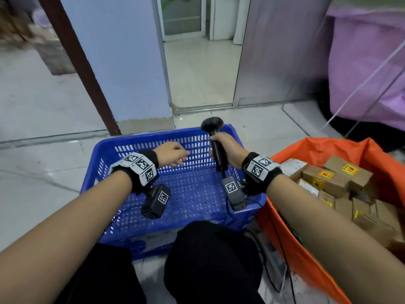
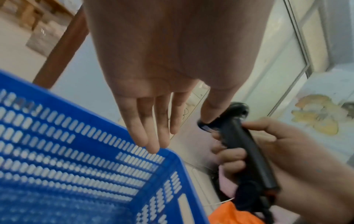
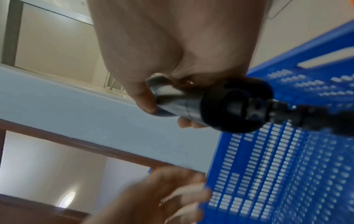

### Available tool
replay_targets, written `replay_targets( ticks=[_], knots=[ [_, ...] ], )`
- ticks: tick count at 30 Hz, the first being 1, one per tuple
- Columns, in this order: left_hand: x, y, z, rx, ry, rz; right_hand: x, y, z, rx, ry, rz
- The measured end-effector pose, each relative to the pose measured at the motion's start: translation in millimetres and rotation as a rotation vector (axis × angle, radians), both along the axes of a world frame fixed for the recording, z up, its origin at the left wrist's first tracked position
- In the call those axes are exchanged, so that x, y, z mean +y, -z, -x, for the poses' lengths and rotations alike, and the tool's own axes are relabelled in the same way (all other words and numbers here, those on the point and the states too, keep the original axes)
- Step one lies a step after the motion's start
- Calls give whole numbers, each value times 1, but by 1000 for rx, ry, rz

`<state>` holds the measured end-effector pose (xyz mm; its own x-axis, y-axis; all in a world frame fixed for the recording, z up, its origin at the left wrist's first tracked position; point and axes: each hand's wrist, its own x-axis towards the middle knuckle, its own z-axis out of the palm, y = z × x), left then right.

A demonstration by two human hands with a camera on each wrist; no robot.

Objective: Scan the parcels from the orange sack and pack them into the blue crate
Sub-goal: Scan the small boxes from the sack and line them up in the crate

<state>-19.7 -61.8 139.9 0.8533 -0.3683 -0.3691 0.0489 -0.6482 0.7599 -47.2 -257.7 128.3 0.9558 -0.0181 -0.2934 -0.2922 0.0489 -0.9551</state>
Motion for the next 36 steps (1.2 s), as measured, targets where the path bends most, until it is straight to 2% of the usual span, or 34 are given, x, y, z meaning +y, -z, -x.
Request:
replay_targets(
  ticks=[3,5,8,11,16,19,22,24,27,30,33,36],
  knots=[
    [-22,-2,6,236,-102,323,31,3,-8,0,-24,-6],
    [-30,-2,6,284,-144,468,46,12,-22,-44,-32,61],
    [-26,0,-1,215,-149,481,61,35,-48,-63,-89,120],
    [-12,7,-12,111,-159,422,78,20,-44,-79,-124,168],
    [0,22,-31,19,-286,532,79,26,-54,-104,-173,205],
    [3,33,-38,7,-312,493,40,35,-52,-91,-129,300],
    [-1,43,-38,0,-362,475,-38,51,-43,-16,106,359],
    [-8,48,-36,-16,-375,499,-102,79,-36,86,297,446],
    [-16,55,-31,-36,-356,531,-178,115,-14,284,430,624],
    [-18,64,-28,-35,-335,544,-217,120,14,422,466,817],
    [-18,71,-28,-30,-314,522,-243,133,17,539,488,852],
    [-17,74,-33,-3,-283,496,-249,145,15,622,416,849]
  ],
)
